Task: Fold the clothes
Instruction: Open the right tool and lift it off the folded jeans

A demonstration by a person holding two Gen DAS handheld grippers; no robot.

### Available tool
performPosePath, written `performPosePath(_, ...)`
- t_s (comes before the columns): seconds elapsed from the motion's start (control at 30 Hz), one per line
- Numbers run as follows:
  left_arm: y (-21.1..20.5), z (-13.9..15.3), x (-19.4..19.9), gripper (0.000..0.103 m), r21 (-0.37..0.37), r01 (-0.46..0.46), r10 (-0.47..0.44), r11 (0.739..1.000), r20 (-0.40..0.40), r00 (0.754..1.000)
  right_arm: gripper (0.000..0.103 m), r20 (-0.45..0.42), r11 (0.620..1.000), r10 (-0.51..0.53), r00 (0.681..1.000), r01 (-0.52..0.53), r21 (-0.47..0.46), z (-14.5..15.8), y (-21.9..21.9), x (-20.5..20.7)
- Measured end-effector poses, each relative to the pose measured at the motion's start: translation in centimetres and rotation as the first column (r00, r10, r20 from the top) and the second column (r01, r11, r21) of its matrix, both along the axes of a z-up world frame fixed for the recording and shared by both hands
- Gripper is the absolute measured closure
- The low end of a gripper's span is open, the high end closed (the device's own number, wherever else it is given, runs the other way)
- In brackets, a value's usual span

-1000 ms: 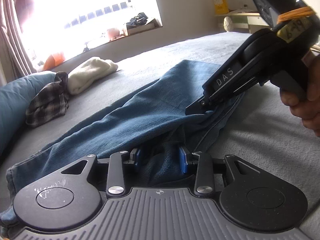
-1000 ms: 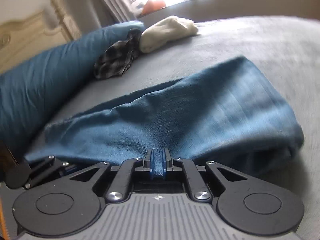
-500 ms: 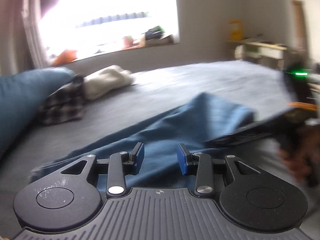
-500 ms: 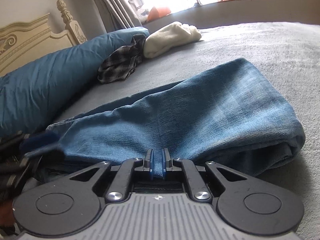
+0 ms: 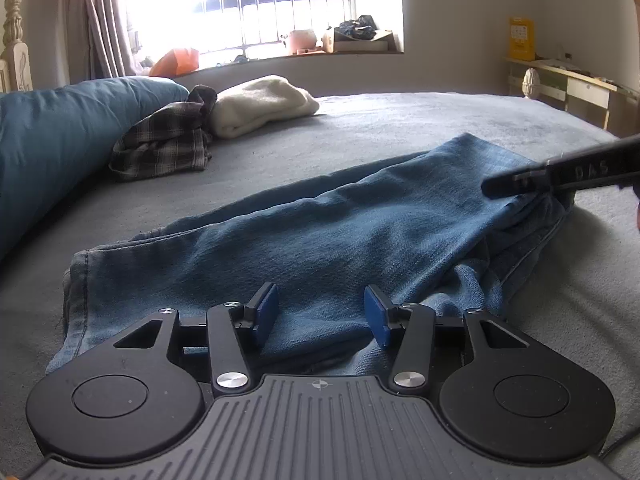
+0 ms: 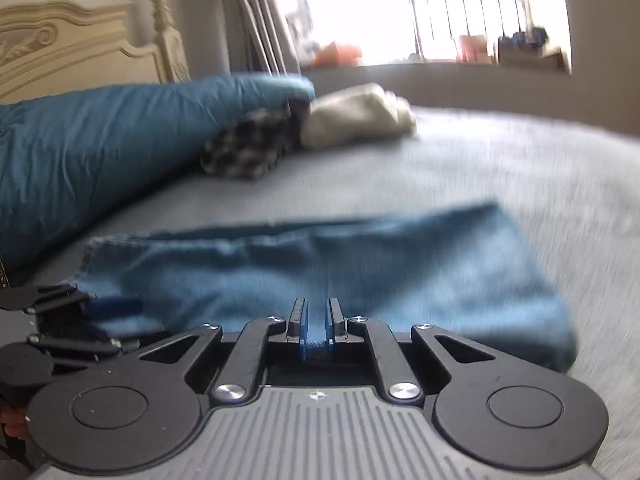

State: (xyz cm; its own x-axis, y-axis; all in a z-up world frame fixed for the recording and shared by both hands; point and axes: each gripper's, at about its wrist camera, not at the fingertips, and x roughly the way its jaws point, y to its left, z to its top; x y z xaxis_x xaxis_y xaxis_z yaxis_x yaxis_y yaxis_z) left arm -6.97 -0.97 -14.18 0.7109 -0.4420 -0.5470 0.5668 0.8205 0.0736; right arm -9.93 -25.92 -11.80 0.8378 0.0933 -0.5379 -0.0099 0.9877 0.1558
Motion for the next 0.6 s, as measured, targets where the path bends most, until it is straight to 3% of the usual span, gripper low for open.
performPosePath(0.07, -0.1, 0.0, -0.1, 0.054, 0.000, -0.004, 0.004, 1.000, 0.002, 1.000, 0.094, -0.023, 1.000, -0.011, 1.000, 0.011, -0.013, -0.4, -0.1, 0.3)
performPosePath(0.13, -0.1, -0.1, -0.1, 0.052, 0.003, -0.010, 0.010, 1.000, 0.002, 1.000, 0.094, -0.113, 1.000, -0.026, 0.993, 0.025, -0.012, -2.2, -0.6, 1.0)
performPosePath(0.33, 0.0, -0.1, -0.1, 0.050, 0.000, -0.021, 0.021, 1.000, 0.006, 1.000, 0.094, -0.013, 0.997, -0.076, 0.997, 0.076, -0.018, -0.4, -1.5, 0.6)
performPosePath(0.5, -0.1, -0.1, -0.2, 0.050, 0.001, -0.025, 0.025, 1.000, 0.006, 1.000, 0.097, -0.060, 0.979, -0.201, 0.978, 0.202, 0.012, -0.9, -3.7, 1.3)
performPosePath(0.6, -0.1, -0.1, -0.2, 0.050, 0.001, -0.030, 0.030, 1.000, 0.007, 1.000, 0.092, -0.090, 0.960, -0.274, 0.958, 0.277, 0.027, -1.2, -5.0, 1.6)
